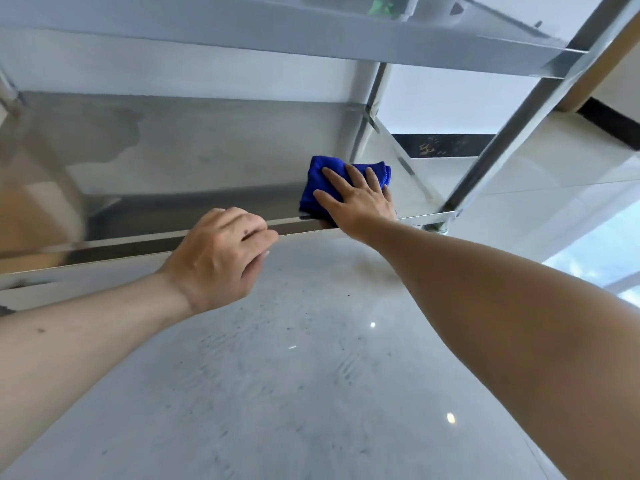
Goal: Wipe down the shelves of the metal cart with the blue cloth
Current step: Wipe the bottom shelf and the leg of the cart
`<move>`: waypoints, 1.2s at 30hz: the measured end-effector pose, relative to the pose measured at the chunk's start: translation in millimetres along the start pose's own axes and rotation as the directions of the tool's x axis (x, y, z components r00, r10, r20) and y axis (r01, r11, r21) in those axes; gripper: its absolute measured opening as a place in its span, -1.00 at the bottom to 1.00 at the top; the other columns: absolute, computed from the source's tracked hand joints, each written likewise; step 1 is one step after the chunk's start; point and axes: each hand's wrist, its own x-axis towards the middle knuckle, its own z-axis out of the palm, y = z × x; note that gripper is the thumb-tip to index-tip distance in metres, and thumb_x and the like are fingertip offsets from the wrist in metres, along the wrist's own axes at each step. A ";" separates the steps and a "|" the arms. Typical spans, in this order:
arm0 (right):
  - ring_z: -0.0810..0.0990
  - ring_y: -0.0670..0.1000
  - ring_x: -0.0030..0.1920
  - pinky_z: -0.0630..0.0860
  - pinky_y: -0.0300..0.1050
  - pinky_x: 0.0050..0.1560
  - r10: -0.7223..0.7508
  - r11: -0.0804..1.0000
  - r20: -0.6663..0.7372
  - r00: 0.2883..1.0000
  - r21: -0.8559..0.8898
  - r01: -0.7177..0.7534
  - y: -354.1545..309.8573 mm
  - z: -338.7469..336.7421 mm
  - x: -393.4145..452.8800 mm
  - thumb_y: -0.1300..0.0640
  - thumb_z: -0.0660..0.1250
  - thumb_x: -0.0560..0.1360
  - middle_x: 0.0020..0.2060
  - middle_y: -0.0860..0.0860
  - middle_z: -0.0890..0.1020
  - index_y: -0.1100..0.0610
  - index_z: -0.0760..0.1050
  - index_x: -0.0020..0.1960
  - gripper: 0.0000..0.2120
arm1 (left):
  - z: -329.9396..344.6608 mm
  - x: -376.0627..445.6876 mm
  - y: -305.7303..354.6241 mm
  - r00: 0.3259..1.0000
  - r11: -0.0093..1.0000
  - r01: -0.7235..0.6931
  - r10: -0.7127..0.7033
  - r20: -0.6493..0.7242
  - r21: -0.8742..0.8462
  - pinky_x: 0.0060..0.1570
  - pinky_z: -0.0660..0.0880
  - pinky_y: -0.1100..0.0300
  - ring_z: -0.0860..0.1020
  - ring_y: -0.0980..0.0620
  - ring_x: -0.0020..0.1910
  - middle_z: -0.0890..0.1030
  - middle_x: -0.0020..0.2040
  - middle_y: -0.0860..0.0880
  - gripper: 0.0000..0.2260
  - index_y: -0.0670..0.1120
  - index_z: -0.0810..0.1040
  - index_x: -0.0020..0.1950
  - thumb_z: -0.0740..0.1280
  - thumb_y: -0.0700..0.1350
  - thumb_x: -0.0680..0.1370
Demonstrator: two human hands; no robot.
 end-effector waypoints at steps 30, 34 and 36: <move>0.24 0.31 0.46 0.18 0.12 0.44 0.766 0.109 0.205 0.610 0.893 -0.437 -232.5 36.2 -83.4 -0.08 0.10 0.68 0.57 0.19 -0.32 -0.12 -0.19 0.62 -0.36 | -117.6 -53.8 -56.6 0.990 0.990 0.130 -0.126 -0.065 0.060 -0.11 0.52 -0.03 0.55 -0.17 -0.18 0.62 -0.09 -0.11 -0.73 -0.17 0.66 0.01 0.26 -0.37 0.43; 0.36 0.28 0.40 0.31 0.13 0.40 0.725 0.069 0.213 0.655 0.924 -0.376 -295.2 49.7 -103.9 -0.05 0.13 0.67 0.56 0.20 -0.32 -0.11 -0.17 0.62 -0.35 | -158.5 -94.3 -72.8 0.988 0.983 0.151 -0.148 -0.030 0.106 -0.14 0.53 0.00 0.55 -0.16 -0.16 0.62 -0.08 -0.11 -0.73 -0.17 0.67 0.01 0.24 -0.37 0.45; 0.40 0.28 0.37 0.35 0.12 0.38 0.701 0.041 0.226 0.676 0.934 -0.355 -324.4 53.9 -114.9 -0.05 0.14 0.67 0.56 0.18 -0.32 -0.13 -0.16 0.62 -0.35 | -176.4 -114.4 -79.3 0.984 0.976 0.179 -0.178 -0.022 0.125 -0.14 0.52 0.01 0.54 -0.16 -0.16 0.62 -0.08 -0.12 -0.74 -0.18 0.67 0.00 0.24 -0.38 0.46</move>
